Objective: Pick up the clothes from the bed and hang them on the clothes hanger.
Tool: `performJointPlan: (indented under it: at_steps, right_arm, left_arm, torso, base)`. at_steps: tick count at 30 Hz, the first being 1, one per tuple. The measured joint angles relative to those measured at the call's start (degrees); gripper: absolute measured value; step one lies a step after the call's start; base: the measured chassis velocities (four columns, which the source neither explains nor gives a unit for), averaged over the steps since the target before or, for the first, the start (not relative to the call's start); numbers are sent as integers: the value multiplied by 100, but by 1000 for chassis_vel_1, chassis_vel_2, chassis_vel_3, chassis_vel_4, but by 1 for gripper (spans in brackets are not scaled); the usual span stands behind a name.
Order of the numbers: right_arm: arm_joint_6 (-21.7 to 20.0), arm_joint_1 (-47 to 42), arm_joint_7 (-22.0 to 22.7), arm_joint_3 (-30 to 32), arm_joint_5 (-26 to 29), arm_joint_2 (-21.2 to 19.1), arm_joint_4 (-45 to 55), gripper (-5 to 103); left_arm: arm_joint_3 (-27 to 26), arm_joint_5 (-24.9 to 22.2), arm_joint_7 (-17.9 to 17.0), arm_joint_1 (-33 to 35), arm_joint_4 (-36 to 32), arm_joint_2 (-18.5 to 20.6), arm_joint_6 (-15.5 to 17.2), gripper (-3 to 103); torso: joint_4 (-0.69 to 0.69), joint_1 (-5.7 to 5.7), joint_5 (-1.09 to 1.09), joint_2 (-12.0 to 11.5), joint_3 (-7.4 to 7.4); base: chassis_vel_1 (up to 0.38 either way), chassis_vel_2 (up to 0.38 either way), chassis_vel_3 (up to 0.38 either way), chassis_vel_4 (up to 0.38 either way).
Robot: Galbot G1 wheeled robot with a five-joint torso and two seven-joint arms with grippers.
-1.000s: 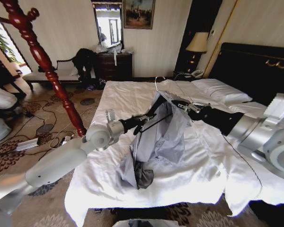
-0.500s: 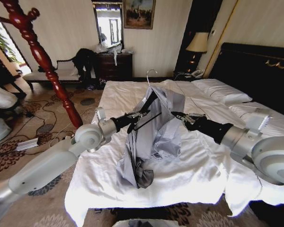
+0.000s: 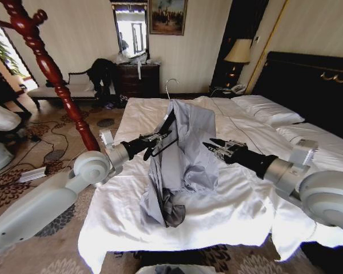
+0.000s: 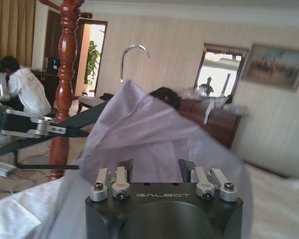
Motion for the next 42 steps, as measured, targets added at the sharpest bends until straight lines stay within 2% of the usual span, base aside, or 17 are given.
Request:
performJointPlan:
  at_steps: [1, 2, 4, 6, 8, 10, 11, 13, 15, 20, 36, 38, 41, 42]
  right_arm:
    - [0, 0, 0, 0, 0, 0, 0, 51]
    - [88, -12, -94, -4, -485, -44, -60, 56]
    - [204, -8, -212, -37, -1095, -143, -266, 67]
    - [254, 0, -265, -52, -1314, -190, -351, 67]
    - [447, 20, -441, -123, -2163, -364, -660, 78]
    - [577, -5, -596, -151, -2768, -444, -857, 89]
    - [577, -5, -596, -151, -2768, -444, -857, 89]
    - [656, -60, -746, -167, -3172, -488, -949, 98]
    - [711, -99, -850, -203, -3427, -525, -996, 99]
    - [747, -161, -991, -283, -3642, -640, -1029, 100]
    - [717, -136, -1005, -599, -3795, -790, -1194, 100]
    - [717, -161, -1007, -608, -3806, -800, -1211, 91]
    - [722, -172, -1011, -636, -3832, -792, -1212, 86]
    - [724, -173, -1012, -648, -3843, -784, -1211, 81]
  left_arm:
    - [0, 0, 0, 0, 0, 0, 0, 18]
    - [-21, 0, 41, 73, -104, 112, 0, 18]
    - [-19, 2, 82, 122, -221, 223, 2, 18]
    - [-1, 0, 96, 118, -254, 242, 1, 18]
    - [79, -6, 121, 83, -338, 278, 7, 18]
    - [111, -5, 136, 87, -411, 311, 10, 18]
    - [111, -5, 136, 87, -411, 311, 10, 18]
    - [134, -5, 141, 102, -482, 338, 12, 18]
    - [164, -5, 144, 96, -530, 339, 14, 18]
    - [270, -24, 134, 14, -587, 278, 19, 18]
    - [651, 71, 143, -12, -860, 328, 49, 18]
    - [690, 106, 150, -13, -877, 331, 49, 18]
    - [692, 108, 150, -23, -877, 329, 50, 18]
    - [692, 108, 150, -28, -877, 328, 49, 18]
  torso:
    - [0, 0, 0, 0, 0]
    - [-1, 0, 0, 1, 0]
    - [-1, 0, 1, 0, 0]
    - [-1, 0, 3, 1, 0]
    - [-4, 1, 1, 0, 1]
    - [-2, 1, 1, 0, 0]
    - [-2, 1, 1, 0, 0]
    - [-2, 0, 2, 0, 0]
    - [-2, 0, 1, 0, 0]
    - [-3, 0, 1, 0, 0]
    - [-2, 0, 1, 0, 0]
    - [-2, 0, 1, 0, 0]
    - [-2, 0, 1, 0, 0]
    - [-2, 0, 1, 0, 0]
  base:
    - [0, 0, 0, 0]
    - [0, 0, 0, 0]
    - [0, 0, 0, 0]
    - [0, 0, 0, 0]
    - [0, 0, 0, 0]
    - [0, 0, 0, 0]
    - [0, 0, 0, 0]
    - [0, 0, 0, 0]
    - [0, 0, 0, 0]
    - [0, 0, 0, 0]
    - [0, 0, 0, 0]
    - [0, 0, 0, 0]
    - [0, 0, 0, 0]
    - [0, 0, 0, 0]
